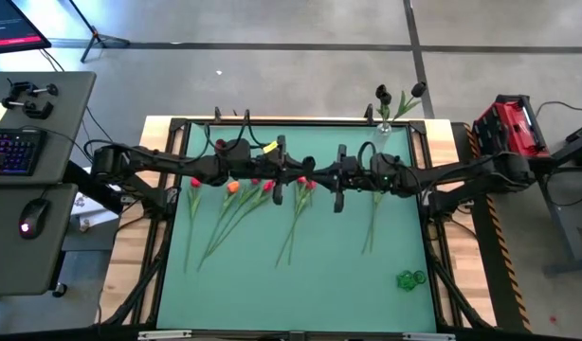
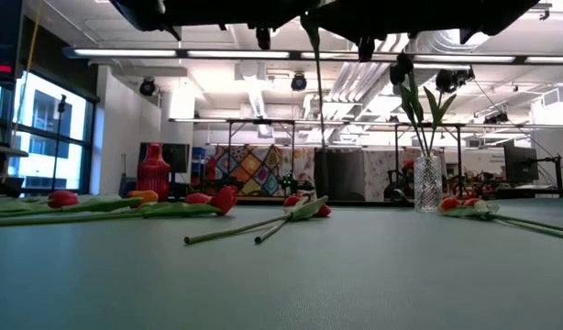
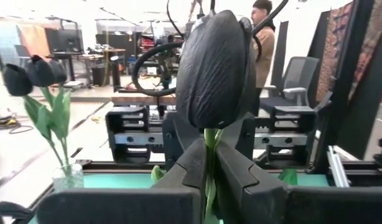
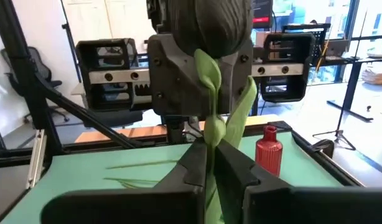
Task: Sort flowers into vase by color
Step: Put the black tulip into the transparent vase
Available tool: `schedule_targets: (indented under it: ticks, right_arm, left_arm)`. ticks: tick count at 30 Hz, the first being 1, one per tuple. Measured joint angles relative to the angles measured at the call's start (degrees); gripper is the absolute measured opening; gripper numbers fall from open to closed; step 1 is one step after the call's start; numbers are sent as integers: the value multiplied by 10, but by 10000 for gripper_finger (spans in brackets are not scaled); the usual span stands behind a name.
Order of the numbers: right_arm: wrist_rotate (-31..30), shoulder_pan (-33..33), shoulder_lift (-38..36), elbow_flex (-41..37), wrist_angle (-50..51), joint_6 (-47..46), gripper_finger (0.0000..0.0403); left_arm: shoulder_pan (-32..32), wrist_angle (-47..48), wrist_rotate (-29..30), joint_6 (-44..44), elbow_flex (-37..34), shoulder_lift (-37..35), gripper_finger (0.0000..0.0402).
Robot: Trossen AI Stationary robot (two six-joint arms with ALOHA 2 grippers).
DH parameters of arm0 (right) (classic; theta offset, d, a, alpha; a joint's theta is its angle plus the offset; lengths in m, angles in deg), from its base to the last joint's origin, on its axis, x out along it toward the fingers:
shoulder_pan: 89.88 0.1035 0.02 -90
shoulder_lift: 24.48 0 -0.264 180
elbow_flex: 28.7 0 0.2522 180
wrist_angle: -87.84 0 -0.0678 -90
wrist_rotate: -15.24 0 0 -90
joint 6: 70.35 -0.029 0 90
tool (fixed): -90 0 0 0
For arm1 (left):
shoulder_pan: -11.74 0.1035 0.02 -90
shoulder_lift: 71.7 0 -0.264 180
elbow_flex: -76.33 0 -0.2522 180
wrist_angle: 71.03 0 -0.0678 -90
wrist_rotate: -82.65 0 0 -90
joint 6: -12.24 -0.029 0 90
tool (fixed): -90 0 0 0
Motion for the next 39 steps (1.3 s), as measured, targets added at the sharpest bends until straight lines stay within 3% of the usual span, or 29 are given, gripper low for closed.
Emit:
schedule_targets:
  ticks: [4, 11, 18, 28, 33, 39]
  right_arm:
    - [-21, -3, -32, 0, 21, 0, 3]
    - [-123, -3, -152, 1, 113, 38, 1]
    - [-342, -3, -275, 1, 194, 117, 1]
    - [-577, -3, -337, 1, 115, 283, 0]
    - [-604, -32, -338, 1, 114, 287, 0]
    - [-576, -137, -328, -1, 114, 244, 0]
  left_arm:
    - [8, 14, 13, -14, 0, -23, 48]
    - [28, 112, 42, -45, 0, -83, 109]
    - [29, 180, 42, -70, 0, -92, 119]
    - [38, 191, 41, -73, 0, -72, 119]
    - [38, 196, 42, -85, 0, -70, 119]
    - [39, 198, 101, -89, 0, -61, 119]
